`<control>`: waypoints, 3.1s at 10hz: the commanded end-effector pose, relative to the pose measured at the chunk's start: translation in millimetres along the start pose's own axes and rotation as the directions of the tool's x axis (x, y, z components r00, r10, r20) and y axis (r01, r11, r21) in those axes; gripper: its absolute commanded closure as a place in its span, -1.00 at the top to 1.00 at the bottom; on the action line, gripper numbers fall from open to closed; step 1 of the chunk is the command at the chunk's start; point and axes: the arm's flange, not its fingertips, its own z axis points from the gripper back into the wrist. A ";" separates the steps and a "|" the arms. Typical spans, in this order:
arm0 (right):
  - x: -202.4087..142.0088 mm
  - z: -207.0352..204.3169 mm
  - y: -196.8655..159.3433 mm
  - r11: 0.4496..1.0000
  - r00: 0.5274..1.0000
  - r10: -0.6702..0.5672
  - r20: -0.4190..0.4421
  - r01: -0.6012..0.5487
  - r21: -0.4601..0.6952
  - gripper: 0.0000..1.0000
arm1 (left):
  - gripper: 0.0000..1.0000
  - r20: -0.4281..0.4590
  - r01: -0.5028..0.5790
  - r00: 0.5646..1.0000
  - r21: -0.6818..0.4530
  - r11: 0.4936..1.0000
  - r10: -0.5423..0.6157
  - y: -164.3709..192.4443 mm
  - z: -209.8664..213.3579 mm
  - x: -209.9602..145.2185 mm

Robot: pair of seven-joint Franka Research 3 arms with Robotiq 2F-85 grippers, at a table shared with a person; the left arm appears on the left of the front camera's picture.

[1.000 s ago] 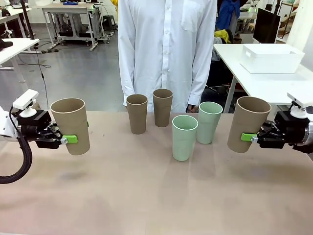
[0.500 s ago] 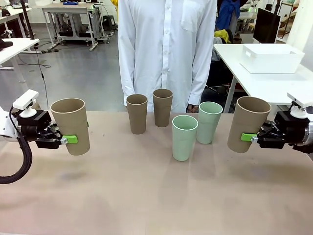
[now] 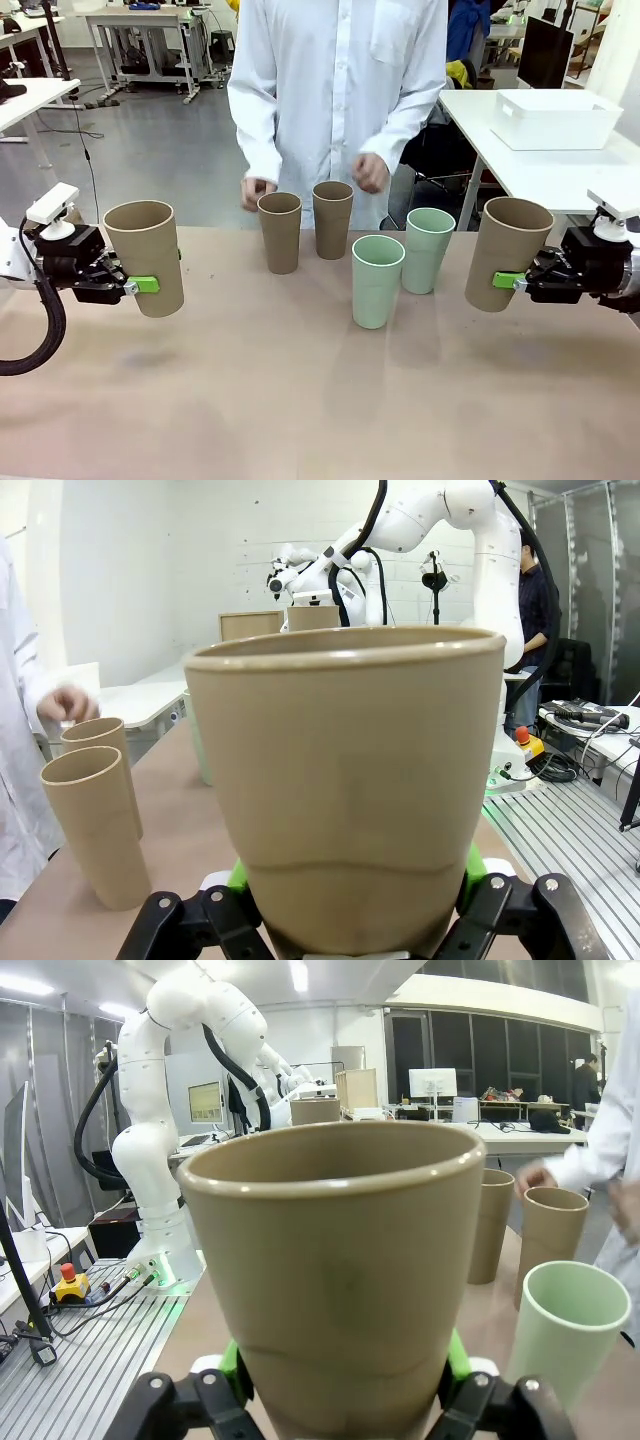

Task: Stack the cups and store them in the basket.
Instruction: Place the stack of Reusable plastic cups into the Pantry Basket.

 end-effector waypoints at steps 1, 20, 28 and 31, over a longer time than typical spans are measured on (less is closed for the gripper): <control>4.0 0.0 -2.7 1.000 1.000 0.009 0.006 -0.009 0.006 0.71 | 0.66 0.000 -0.003 1.000 -0.002 1.000 0.003 0.3 0.0 3.1; 4.0 0.0 -2.7 1.000 1.000 0.009 0.006 -0.009 0.006 0.71 | 0.66 0.000 -0.003 1.000 -0.002 1.000 0.003 0.3 0.0 3.1; 4.0 0.0 -2.7 1.000 1.000 0.009 0.006 -0.009 0.006 0.71 | 0.66 0.000 -0.003 1.000 -0.002 1.000 0.003 0.3 0.0 3.1; 4.0 0.0 -2.7 1.000 1.000 0.009 0.006 -0.009 0.006 0.71 | 0.66 0.000 -0.003 1.000 -0.002 1.000 0.003 0.3 0.0 3.1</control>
